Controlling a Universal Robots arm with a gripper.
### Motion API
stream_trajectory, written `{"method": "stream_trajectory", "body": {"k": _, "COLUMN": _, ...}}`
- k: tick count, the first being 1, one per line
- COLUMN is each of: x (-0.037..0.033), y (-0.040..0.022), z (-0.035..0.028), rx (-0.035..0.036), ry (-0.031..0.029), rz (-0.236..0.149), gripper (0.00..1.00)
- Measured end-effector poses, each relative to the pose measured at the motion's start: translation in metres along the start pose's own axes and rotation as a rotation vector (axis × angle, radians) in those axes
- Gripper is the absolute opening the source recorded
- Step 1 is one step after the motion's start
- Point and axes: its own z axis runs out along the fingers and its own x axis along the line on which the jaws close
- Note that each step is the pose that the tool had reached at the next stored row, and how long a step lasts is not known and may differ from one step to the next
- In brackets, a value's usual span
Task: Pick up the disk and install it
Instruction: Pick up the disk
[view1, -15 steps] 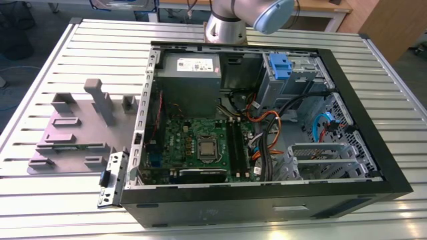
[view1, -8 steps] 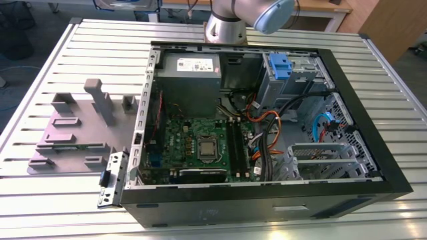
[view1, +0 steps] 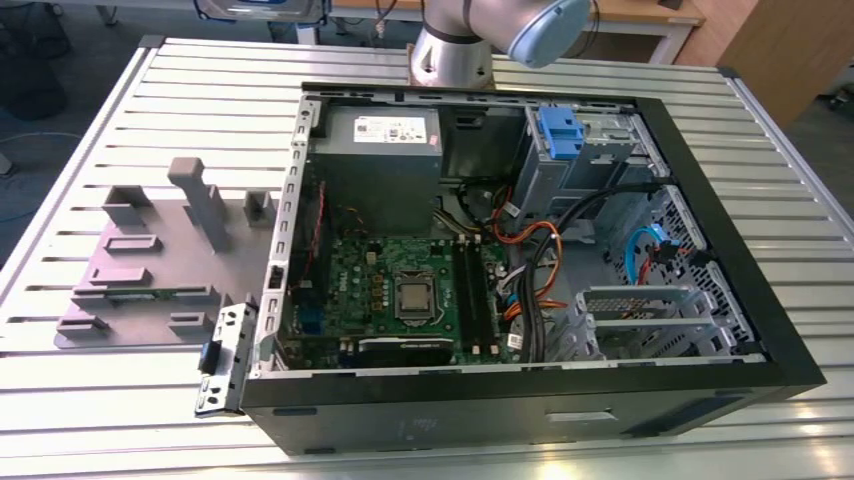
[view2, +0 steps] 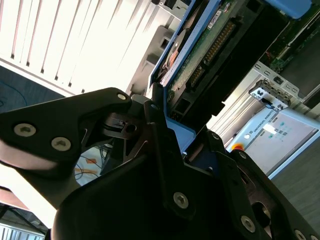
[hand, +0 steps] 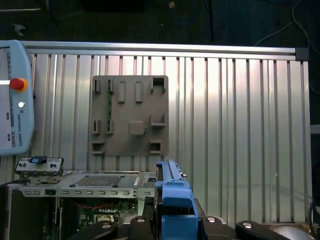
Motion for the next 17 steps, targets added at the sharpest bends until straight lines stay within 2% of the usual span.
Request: {"method": "stream_trajectory", "body": {"k": 17, "x": 0.0000, "y": -0.0132, "z": -0.0007, "rx": -0.0011, "ry": 0.0000, "rz": 0.000, "gripper": 0.37}}
